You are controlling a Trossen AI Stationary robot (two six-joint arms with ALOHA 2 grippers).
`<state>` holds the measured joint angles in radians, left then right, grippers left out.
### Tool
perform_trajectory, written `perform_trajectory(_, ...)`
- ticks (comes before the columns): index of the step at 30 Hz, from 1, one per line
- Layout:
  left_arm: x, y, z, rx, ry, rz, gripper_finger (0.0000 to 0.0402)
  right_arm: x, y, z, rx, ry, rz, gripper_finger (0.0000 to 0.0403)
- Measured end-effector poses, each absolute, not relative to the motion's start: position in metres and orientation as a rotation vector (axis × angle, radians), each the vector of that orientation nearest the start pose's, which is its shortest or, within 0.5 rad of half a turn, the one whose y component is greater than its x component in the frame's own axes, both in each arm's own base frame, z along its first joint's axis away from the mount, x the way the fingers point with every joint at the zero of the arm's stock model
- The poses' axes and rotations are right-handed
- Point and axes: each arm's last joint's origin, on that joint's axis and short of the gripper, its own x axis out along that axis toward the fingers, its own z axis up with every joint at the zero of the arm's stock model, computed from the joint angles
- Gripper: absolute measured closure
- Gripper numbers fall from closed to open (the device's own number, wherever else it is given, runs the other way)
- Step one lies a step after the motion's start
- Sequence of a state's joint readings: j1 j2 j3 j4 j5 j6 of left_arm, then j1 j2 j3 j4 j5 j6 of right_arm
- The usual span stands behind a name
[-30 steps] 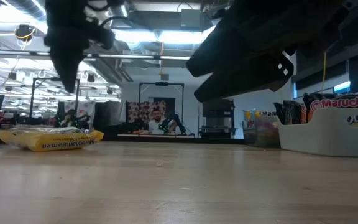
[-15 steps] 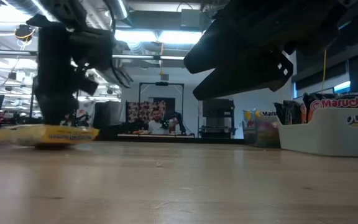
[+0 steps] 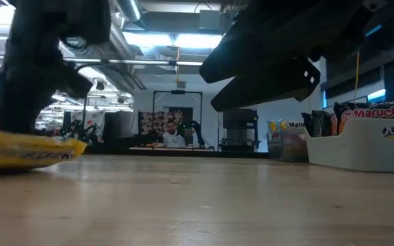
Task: Sort Maruchan noodles
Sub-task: Put the yellow noodle pack into the green bin
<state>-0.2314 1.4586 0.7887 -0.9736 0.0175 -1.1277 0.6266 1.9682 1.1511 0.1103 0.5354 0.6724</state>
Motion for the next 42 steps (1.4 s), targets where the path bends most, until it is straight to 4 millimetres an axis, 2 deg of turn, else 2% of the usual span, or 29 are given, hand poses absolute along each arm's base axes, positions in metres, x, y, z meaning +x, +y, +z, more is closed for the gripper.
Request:
perform_trajectory(4, 0.223, -0.075, 0.173, -0.701, 1.388, 0.558, 0.0179, 0.336, 0.225, 0.149, 0.266, 0.586, -0.108, 0.0166)
perform_trajectory(8, 0.229, -0.095, 0.191, -0.671, 1.343, 0.471, 0.0179, 0.336, 0.225, 0.149, 0.266, 0.585, -0.108, 0.0166)
perform_trajectory(12, 0.224, -0.11, 0.215, -0.558, 1.378, 0.456, 0.0179, 0.336, 0.225, 0.149, 0.268, 0.585, -0.109, 0.0166)
perform_trajectory(15, 0.214, -0.122, 0.22, -0.465, 1.383, 0.466, 0.0179, 0.336, 0.225, 0.149, 0.271, 0.582, -0.11, 0.0166)
perform_trajectory(24, 0.177, -0.159, 0.195, -0.561, 1.502, 0.523, 0.0179, 0.337, 0.225, 0.151, 0.274, 0.552, -0.132, 0.0166)
perform_trajectory(27, 0.17, -0.172, 0.188, -0.59, 1.505, 0.442, 0.0179, 0.337, 0.225, 0.151, 0.273, 0.551, -0.133, 0.0166)
perform_trajectory(30, 0.172, -0.188, 0.183, -0.657, 1.436, 0.281, 0.0179, 0.337, 0.224, 0.151, 0.272, 0.548, -0.138, 0.0166)
perform_trajectory(37, 0.186, -0.203, 0.155, -0.725, 1.385, 0.201, 0.0179, 0.339, 0.222, 0.151, 0.274, 0.545, -0.147, 0.0166)
perform_trajectory(42, 0.212, -0.212, 0.144, -0.701, 1.199, 0.073, 0.0179, 0.339, 0.222, 0.151, 0.271, 0.542, -0.154, 0.0166)
